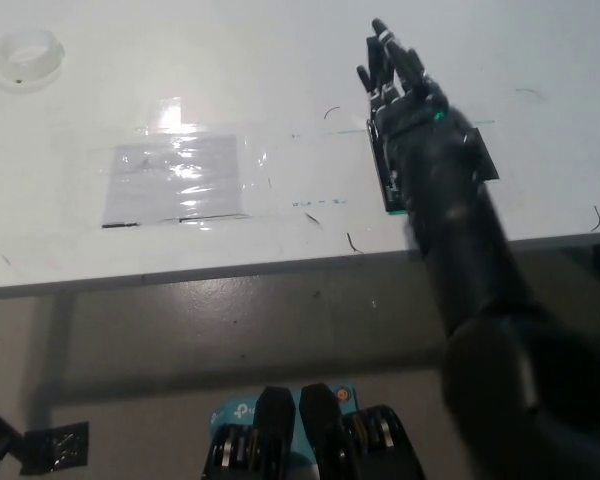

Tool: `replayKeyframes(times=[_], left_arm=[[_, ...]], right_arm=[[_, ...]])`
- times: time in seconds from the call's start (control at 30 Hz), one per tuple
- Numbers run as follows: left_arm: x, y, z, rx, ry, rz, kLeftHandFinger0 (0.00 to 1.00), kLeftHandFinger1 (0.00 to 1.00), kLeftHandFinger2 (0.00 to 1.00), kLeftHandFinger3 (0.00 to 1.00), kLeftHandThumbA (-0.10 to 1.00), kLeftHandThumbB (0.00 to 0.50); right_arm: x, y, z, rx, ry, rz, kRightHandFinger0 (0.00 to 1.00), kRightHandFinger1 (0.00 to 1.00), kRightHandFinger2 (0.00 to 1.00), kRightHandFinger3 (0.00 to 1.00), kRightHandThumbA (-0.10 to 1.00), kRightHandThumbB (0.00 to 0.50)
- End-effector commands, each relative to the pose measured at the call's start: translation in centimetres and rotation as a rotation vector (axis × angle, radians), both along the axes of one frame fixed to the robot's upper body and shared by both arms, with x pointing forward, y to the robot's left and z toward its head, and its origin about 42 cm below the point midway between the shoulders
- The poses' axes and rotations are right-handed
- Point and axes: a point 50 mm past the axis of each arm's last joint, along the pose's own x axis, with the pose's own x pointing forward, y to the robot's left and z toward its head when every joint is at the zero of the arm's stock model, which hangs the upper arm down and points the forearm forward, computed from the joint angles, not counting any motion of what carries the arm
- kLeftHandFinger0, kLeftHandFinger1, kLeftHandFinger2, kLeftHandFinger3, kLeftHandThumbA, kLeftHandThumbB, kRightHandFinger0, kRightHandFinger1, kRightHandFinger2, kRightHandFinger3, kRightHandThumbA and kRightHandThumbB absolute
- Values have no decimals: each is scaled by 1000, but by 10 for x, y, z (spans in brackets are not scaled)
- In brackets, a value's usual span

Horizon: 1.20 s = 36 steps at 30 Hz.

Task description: A stapler is kept infront of the robot on the black mark on the desk and the robot uses its right hand to lift the top of the stapler to open it

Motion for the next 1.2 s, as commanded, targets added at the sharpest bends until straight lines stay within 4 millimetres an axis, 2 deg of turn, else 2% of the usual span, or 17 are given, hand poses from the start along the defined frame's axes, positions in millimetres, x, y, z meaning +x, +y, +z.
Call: replayKeyframes(times=[0.0,0.07,0.17,0.23,0.4,0.5,0.57,0.67,0.73,0.83,0.9,0.93,0.97,1.07,1.17], left_arm=[[-2,1,11,21,-58,-14,423,546,698,815,1000,138],[-2,1,10,25,-56,-13,431,560,708,812,1000,138],[-3,1,11,23,-58,-12,410,543,684,807,1000,139],[-5,0,10,16,-55,-14,423,550,705,819,1000,147],[-5,0,11,28,-53,-9,400,537,700,813,1000,116],[-5,-1,10,31,-58,-12,414,546,706,817,1000,118],[-5,-1,10,20,-58,-9,411,553,712,809,1000,104],[-5,0,9,9,-59,-5,401,549,702,792,1000,117],[-6,0,10,17,-61,-6,386,535,692,795,1000,133],[-7,1,12,31,-61,-4,408,537,682,793,1000,128],[-6,3,13,31,-63,-1,401,538,684,791,1000,127],[-6,3,13,37,-64,2,395,535,680,785,1000,124],[-6,4,14,32,-62,3,395,534,682,782,1000,121],[-5,4,15,25,-57,4,404,536,682,788,1000,136],[-5,5,14,26,-58,2,410,540,689,797,1000,126]], right_arm=[[17,-6,73,-45,-191,-44,428,499,596,806,991,2],[19,-12,85,-72,-199,-59,421,489,589,782,981,22],[22,-19,96,-95,-212,-77,404,481,604,781,969,17],[23,-23,99,-119,-217,-82,400,472,598,783,995,26],[24,-29,106,-135,-212,-101,373,428,559,755,993,43],[23,-27,99,-127,-213,-97,396,457,594,751,977,18],[22,-24,90,-127,-193,-90,364,443,584,779,963,11],[21,-21,81,-122,-182,-82,368,411,550,780,950,13],[19,-16,68,-110,-177,-71,401,452,568,789,945,2],[16,-11,56,-66,-179,-60,430,522,642,808,959,0],[15,-9,52,-45,-180,-58,443,533,667,810,968,0],[12,-7,47,-31,-182,-54,445,522,654,806,977,0],[9,-5,41,-18,-176,-53,404,469,593,795,981,0],[-6,-2,27,34,-190,-38,456,511,631,814,1000,0],[-16,-1,22,46,-193,-24,472,523,642,845,1000,0]])
